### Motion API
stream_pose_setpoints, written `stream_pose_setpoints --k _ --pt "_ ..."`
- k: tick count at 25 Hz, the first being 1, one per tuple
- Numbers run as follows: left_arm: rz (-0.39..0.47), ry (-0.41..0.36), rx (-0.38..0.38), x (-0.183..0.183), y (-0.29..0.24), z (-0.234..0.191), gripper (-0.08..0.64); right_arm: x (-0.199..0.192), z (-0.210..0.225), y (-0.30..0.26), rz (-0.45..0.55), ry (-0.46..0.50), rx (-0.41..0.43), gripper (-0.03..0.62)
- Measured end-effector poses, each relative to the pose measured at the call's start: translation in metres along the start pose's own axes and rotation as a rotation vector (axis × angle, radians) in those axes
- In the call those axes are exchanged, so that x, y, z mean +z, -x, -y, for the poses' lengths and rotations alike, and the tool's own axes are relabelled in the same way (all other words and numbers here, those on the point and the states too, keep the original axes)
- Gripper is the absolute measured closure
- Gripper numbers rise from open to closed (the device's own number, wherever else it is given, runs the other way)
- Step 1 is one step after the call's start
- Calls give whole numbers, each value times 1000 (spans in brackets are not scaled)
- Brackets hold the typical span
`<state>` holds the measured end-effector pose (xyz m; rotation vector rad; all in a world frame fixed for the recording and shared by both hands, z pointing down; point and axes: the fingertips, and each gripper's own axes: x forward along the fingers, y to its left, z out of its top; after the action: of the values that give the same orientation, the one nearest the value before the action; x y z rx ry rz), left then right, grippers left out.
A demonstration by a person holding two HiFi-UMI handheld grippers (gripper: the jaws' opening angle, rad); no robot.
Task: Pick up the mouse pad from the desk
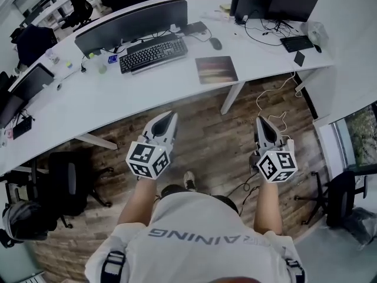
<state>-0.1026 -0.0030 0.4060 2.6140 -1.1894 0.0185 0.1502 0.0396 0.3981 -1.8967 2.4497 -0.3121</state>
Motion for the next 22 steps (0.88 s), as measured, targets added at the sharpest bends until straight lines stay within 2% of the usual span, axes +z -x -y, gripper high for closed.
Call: stream_pose_setpoints --k 4,11,17,22 --pt "-8 11 8 3 -23 -35 523 -3 -2 -45 -17 12 11 574" --pt "-21 37 14 7 -61 -64 523 -2 14 -102 -51 23 24 574" --pt "-34 41 41 14 -110 -83 523 1 49 -158 -62 4 44 574" --pt "-22 34 84 25 -170 -91 523 9 95 -212 -69 12 81 574"
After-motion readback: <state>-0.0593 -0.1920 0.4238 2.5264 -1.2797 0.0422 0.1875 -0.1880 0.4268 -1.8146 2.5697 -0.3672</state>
